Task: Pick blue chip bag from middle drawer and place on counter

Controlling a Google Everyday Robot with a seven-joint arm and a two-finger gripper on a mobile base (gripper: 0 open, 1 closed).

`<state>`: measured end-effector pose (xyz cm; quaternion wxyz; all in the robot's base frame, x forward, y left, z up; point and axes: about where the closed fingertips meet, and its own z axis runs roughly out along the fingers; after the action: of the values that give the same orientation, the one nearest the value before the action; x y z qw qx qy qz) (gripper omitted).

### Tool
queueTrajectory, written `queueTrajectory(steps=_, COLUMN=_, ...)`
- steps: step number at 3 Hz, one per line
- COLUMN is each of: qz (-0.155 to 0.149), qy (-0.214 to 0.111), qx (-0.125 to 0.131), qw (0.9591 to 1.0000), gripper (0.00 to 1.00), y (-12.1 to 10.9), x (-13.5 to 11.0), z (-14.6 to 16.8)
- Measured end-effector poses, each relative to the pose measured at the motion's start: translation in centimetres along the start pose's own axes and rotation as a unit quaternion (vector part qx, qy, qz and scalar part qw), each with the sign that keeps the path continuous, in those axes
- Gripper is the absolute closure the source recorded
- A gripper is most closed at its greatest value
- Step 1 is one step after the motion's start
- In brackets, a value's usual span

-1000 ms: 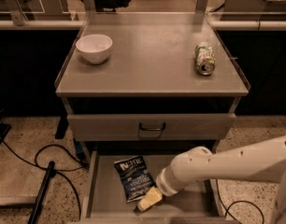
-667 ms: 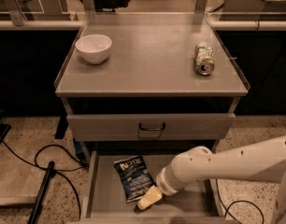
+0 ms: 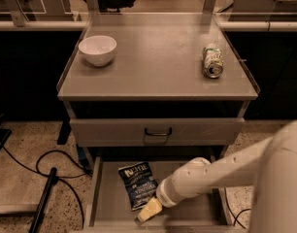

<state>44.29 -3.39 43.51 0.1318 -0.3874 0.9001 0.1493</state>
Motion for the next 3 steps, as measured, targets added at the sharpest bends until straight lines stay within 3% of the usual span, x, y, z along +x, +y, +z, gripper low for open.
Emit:
queueTrajectory(steps=1, qz=0.001, qy=0.0, qx=0.007, qw=1.0, gripper=0.0, y=-0.9, x=-1.66, z=3.73)
queueTrajectory(steps=3, qz=0.008, qy=-0.02, qx=0.015, qw=0.9997, gripper=0.0, y=-1.75, x=-2.6, z=4.01)
